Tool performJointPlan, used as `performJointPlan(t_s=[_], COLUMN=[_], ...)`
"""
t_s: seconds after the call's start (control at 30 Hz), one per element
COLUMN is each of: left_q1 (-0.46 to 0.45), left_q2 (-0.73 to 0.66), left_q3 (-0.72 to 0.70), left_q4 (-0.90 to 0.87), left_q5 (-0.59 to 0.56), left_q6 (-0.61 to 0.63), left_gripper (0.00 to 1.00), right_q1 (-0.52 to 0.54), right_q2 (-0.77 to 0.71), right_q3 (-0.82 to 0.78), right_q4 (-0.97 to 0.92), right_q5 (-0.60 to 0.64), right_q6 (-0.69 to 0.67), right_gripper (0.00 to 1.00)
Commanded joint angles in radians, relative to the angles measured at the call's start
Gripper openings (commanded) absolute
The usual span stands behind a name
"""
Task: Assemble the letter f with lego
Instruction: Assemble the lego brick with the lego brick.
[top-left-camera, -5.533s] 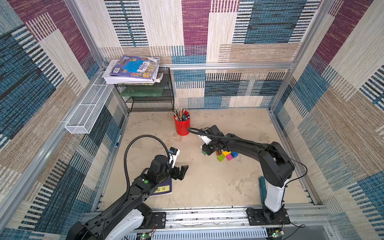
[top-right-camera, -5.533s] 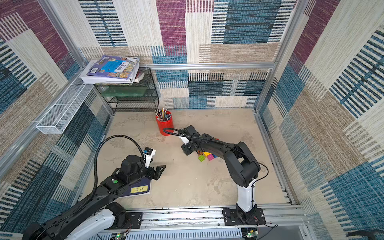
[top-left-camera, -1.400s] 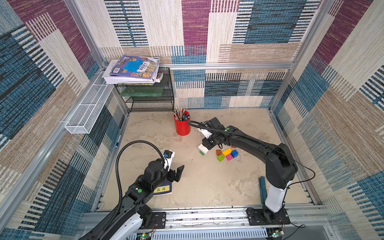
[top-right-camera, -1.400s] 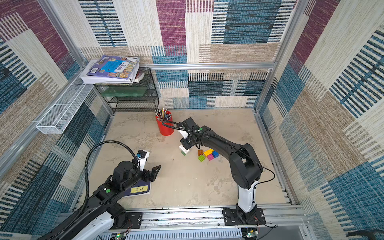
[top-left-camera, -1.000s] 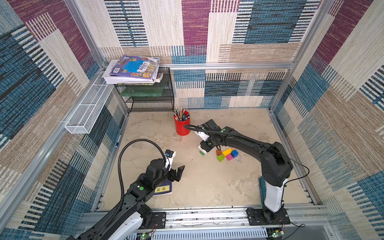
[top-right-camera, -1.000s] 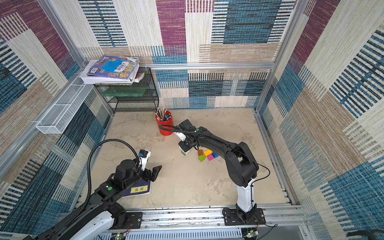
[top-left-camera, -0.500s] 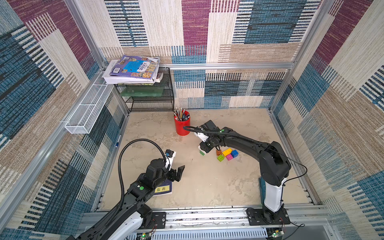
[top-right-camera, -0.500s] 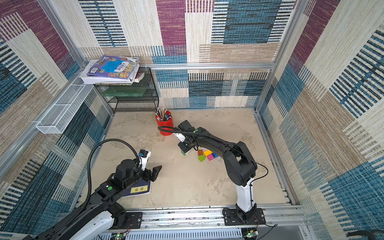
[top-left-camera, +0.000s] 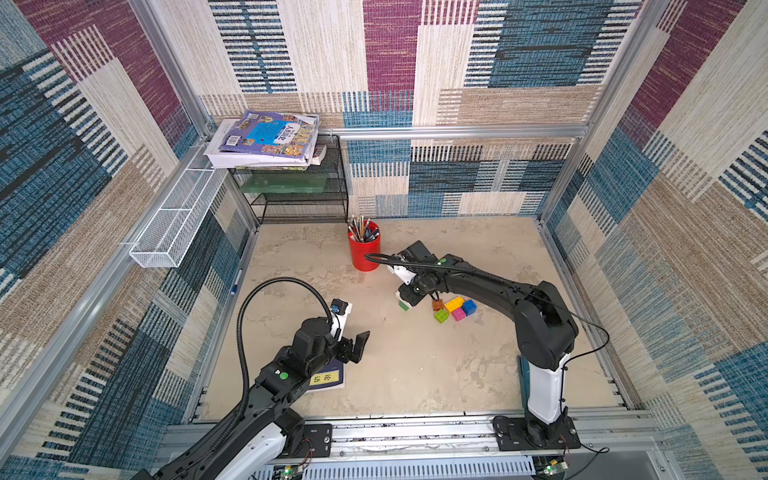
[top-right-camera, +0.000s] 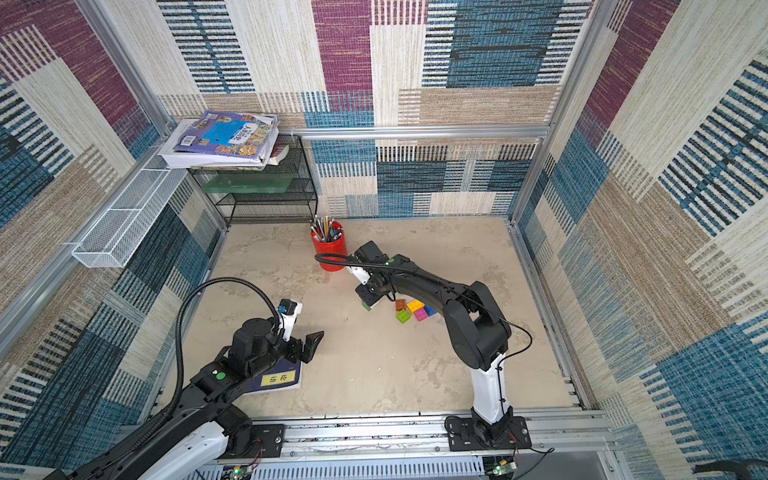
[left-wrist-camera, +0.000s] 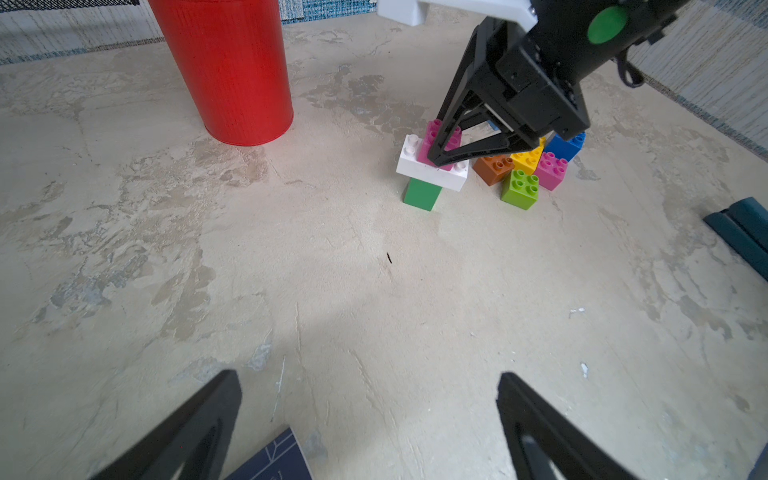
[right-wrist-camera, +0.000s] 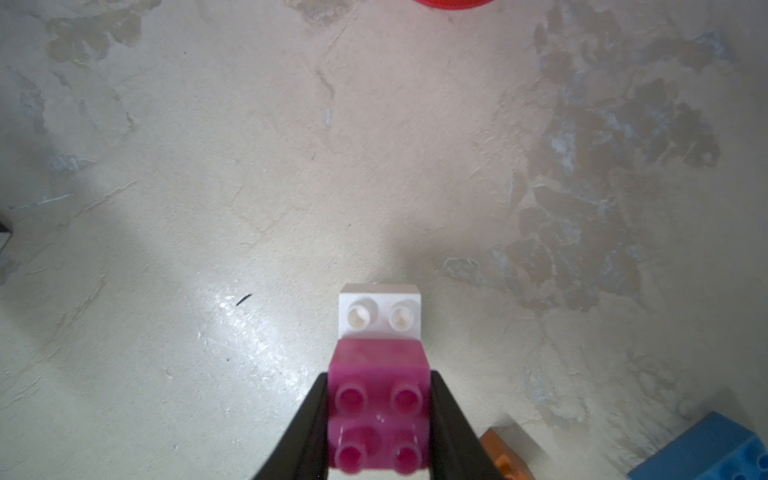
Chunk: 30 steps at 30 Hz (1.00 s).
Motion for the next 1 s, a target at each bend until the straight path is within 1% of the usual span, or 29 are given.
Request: performJointPlan(t_s=[0.0, 0.3, 0.5, 0.6, 0.77, 0.9, 0.97], left_q1=[0.001, 0.0, 0.001, 0.0, 0.001, 0.0, 0.001], left_q2=[-0.001, -0.001, -0.001, -0.001, 0.0, 0.0, 0.001], left_q3=[0.01, 0.009, 0.009, 0.009, 0.011, 0.012, 0.012], left_q4=[0.001, 0.003, 0.001, 0.0, -0.002, -0.004, -0.005], left_q5=[-0.001, 0.001, 0.002, 0.006, 0.009, 0.01, 0.017], left_q6=[-0.016, -0.017, -0.016, -0.015, -0.015, -0.015, -0.013], left_gripper=[0.99, 0.99, 0.99, 0.99, 0.99, 0.99, 0.99], right_q1=[0.001, -0.002, -0.003, -0.003, -0.001, 0.001, -0.001], right_q2=[0.024, 0.075, 0.066, 0.052, 0.027, 0.001, -0.019], right_q3=[0.001, -0.025, -0.023, -0.02, 0.011, 0.031, 0.029], right_q4=[-0.056, -0.096, -0.075, -0.053, -0.018, -0.003, 0.002], right_q5=[-0.001, -0.009, -0.012, -0.009, -0.006, -0.008, -0.001], right_q6=[-0.01, -0.001, 0.002, 0.005, 0.019, 0.028, 0.037], right_gripper=[0.36, 0.35, 0.36, 0.4, 0.54, 0.59, 0.6])
